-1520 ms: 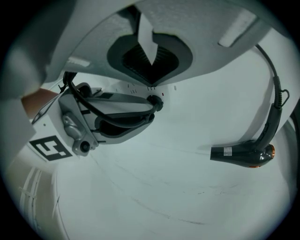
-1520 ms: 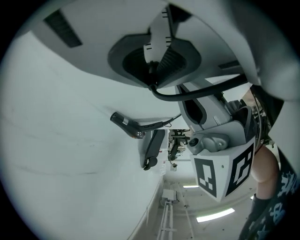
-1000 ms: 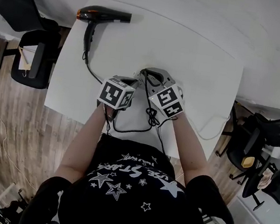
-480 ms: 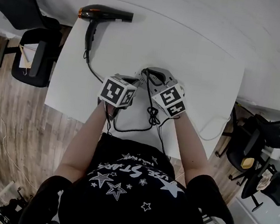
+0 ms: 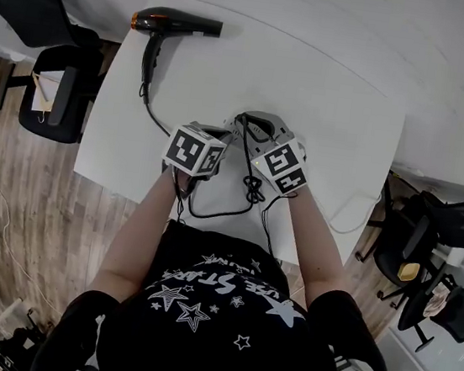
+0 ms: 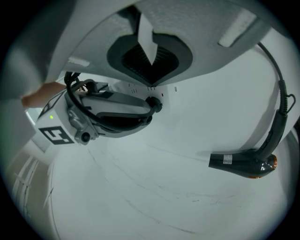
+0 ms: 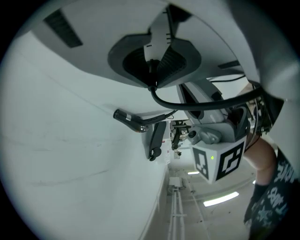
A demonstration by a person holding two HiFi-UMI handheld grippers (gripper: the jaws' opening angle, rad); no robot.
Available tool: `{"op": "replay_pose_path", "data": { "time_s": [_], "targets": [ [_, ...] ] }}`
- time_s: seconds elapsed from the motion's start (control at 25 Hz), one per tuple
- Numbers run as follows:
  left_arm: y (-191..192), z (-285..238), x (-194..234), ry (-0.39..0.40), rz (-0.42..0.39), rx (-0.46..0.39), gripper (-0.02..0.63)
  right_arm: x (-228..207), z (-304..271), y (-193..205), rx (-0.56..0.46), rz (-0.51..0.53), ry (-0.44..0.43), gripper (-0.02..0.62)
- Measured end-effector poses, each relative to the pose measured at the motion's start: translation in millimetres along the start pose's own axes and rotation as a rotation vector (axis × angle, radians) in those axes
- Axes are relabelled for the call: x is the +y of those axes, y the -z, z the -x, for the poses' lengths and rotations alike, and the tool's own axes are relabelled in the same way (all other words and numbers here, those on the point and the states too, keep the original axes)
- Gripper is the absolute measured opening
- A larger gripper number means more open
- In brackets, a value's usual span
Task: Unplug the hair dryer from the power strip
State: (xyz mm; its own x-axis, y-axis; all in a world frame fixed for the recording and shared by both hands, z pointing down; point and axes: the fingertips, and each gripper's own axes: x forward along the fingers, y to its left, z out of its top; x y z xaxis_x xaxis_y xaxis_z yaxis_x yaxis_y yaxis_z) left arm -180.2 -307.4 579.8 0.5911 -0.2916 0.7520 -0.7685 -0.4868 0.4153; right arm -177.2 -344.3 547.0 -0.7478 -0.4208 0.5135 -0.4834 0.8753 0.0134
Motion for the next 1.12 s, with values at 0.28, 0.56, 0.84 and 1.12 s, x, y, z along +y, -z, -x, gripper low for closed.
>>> {"op": "replay_pose_path", "data": {
  "time_s": [0.28, 0.56, 0.84, 1.12],
  "targets": [
    [3, 0, 2, 0.007, 0.008, 0.010, 0.006, 6, -2, -4, -0.010, 0.052, 0.008, 0.060],
    [2, 1, 1, 0.027, 0.010, 0.005, 0.006, -60, 33, -58, -0.183, -0.199, 0.074, 0.060],
    [1, -2, 1, 0.008, -0.024, 0.017, 0.006, -57, 42, -46, -0.161, -0.259, 0.053, 0.060],
    [6, 2, -2, -0.010, -0.100, -0.064, 0.006, -40, 62, -57, -0.105, -0.110, 0.109, 0.061]
  ]
}}
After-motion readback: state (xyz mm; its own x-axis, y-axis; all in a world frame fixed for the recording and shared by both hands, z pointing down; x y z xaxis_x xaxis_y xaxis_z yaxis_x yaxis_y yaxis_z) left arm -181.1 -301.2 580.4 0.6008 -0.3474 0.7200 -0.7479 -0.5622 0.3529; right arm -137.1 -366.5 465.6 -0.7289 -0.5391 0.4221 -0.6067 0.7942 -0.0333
